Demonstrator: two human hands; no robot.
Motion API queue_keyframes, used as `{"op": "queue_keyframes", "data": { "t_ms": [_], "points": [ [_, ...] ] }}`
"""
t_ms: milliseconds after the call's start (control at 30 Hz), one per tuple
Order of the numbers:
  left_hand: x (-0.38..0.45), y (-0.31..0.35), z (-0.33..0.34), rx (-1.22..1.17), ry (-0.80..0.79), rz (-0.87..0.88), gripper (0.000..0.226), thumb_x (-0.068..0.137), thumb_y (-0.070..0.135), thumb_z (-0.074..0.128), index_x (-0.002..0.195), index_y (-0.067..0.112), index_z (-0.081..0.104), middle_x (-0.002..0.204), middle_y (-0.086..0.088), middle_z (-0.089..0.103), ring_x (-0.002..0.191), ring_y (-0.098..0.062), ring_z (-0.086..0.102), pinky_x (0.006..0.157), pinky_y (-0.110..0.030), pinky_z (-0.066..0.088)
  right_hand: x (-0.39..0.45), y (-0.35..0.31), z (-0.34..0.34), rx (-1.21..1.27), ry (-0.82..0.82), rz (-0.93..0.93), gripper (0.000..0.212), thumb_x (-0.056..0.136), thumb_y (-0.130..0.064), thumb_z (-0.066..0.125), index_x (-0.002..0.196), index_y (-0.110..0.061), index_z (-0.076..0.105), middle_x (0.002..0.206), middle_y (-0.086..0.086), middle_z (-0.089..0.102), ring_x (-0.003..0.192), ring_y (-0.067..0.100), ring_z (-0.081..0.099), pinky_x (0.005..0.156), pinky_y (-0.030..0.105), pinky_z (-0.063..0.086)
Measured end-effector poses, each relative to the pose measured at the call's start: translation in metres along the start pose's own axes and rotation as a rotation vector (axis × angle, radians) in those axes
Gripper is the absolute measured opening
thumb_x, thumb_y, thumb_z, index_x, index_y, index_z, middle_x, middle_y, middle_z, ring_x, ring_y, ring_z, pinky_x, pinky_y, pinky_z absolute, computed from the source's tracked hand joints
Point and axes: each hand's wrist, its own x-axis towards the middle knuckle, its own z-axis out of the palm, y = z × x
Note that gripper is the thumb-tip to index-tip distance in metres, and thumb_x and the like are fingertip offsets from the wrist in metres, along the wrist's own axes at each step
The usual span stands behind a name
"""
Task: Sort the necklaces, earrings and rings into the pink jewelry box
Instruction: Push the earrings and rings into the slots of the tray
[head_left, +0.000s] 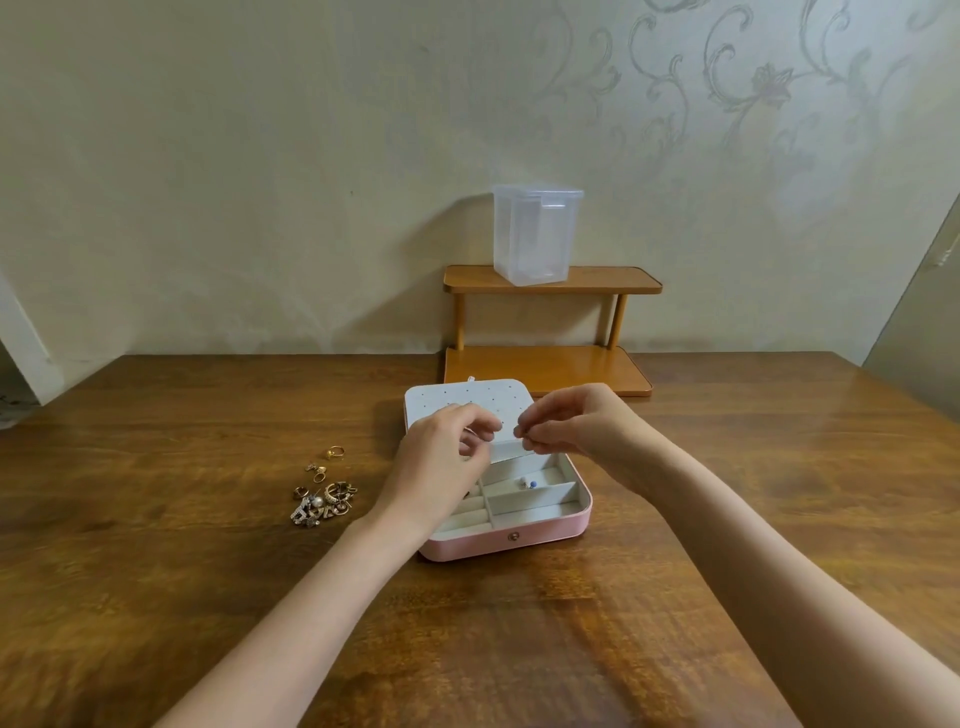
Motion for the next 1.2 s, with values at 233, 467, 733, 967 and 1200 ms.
{"op": "queue_keyframes", "data": {
  "t_ms": [233,467,733,967,1200],
  "points": [
    [0.004,-0.001,0.009,0.281,-0.231,-0.053,0.03,0.091,0.009,0.051,0.117,0.02,0.063,0.121,0.004,0.061,0.113,-0.012,0.051,0.095,-0.026,0.038,0.017,0.007,-0.001,-0.806,0.015,-0.196,0.019,0.087,-0.006,0.06,0.103,-0.007,0.07,0.098,0.004,0.069,0.078,0.01,0.064,0.067,0.012,0.047],
    [0.018,-0.009,0.024,0.476,-0.307,-0.076,0.022,0.089,0.009,0.055,0.107,0.013,0.068,0.107,-0.008,0.066,0.097,-0.022,0.059,0.085,-0.037,0.052,0.024,0.032,0.001,-1.175,-0.069,-0.269,0.021,0.089,-0.007,0.052,0.105,-0.007,0.066,0.105,0.009,0.065,0.099,0.022,0.057,0.082,0.029,0.049],
    [0.023,0.0,0.03,0.621,-0.244,-0.076,0.023,0.09,0.0,0.052,0.109,0.007,0.063,0.107,-0.013,0.064,0.094,-0.027,0.061,0.08,-0.032,0.053,0.025,0.037,0.002,-1.256,-0.076,-0.308,0.022,0.094,-0.011,0.048,0.109,-0.007,0.063,0.11,0.008,0.061,0.101,0.019,0.05,0.085,0.026,0.044],
    [0.017,0.009,0.027,0.765,-0.227,-0.008,0.031,0.092,-0.005,0.043,0.121,0.002,0.054,0.118,-0.018,0.06,0.103,-0.031,0.06,0.08,-0.03,0.05,0.019,0.044,0.003,-1.306,-0.021,-0.4,0.024,0.097,-0.019,0.044,0.114,-0.013,0.06,0.114,0.002,0.059,0.09,0.012,0.039,0.075,0.018,0.034],
    [0.021,0.009,0.021,0.737,-0.272,-0.004,0.025,0.089,-0.006,0.048,0.111,0.002,0.059,0.11,-0.018,0.062,0.098,-0.03,0.059,0.076,-0.03,0.048,0.025,0.037,0.003,-1.281,-0.087,-0.277,0.024,0.096,-0.015,0.047,0.114,-0.01,0.062,0.115,0.006,0.06,0.101,0.017,0.051,0.085,0.023,0.046]
  ]
}}
